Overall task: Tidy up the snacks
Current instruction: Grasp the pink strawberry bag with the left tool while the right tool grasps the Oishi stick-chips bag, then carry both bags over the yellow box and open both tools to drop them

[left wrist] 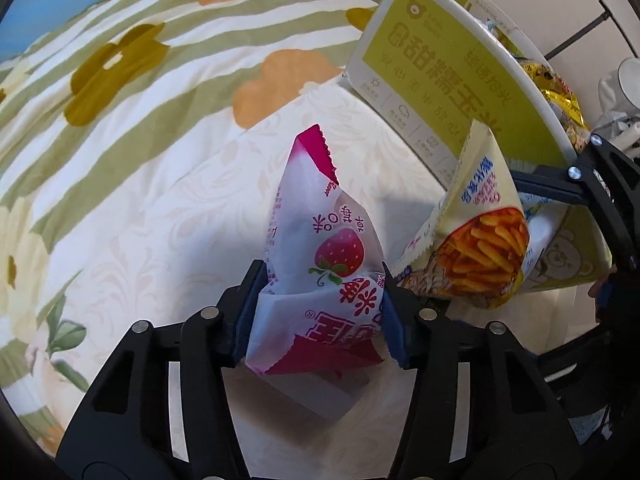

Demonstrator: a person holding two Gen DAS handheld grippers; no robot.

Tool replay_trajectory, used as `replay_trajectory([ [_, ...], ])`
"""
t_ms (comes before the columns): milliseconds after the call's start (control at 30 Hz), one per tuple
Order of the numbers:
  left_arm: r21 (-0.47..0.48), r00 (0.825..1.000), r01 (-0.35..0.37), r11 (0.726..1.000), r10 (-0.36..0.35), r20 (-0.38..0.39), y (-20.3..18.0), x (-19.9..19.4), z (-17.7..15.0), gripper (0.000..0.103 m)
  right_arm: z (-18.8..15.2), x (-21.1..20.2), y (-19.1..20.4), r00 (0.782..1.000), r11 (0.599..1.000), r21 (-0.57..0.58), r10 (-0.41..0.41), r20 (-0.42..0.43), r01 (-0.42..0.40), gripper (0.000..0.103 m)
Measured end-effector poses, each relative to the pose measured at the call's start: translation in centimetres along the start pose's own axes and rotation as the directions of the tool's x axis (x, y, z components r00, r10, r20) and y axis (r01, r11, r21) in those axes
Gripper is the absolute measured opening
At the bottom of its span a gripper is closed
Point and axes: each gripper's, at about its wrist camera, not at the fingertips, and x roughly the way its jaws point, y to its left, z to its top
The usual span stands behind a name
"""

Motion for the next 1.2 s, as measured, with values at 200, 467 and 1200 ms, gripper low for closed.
replay_trajectory([
  [200,-0.046,1.000,0.009,0.999,-0.008,0.018,0.8,-1.3,-1.9,0.047,-0.1,0.9,0.7,1.000,0.999,-0.030,-0.014,-0.019,0.013,0.081],
  [467,-0.115,0.999,0.005,0.993,0.000,0.045,1.5,-2.8,-4.0,0.046,0.3,2.0,1.4,0.998,0.998,-0.061,-0.033,-0.046,0.031,0.066],
  [1200,-0.138,0.958,-0.005,0.990,0.045,0.285,-2.6,-14.2,-4.5,0.042,-1.5,-8.7,-1.6,0.992,0.964,0.262,0.003,0.126,-0.036,0.052],
])
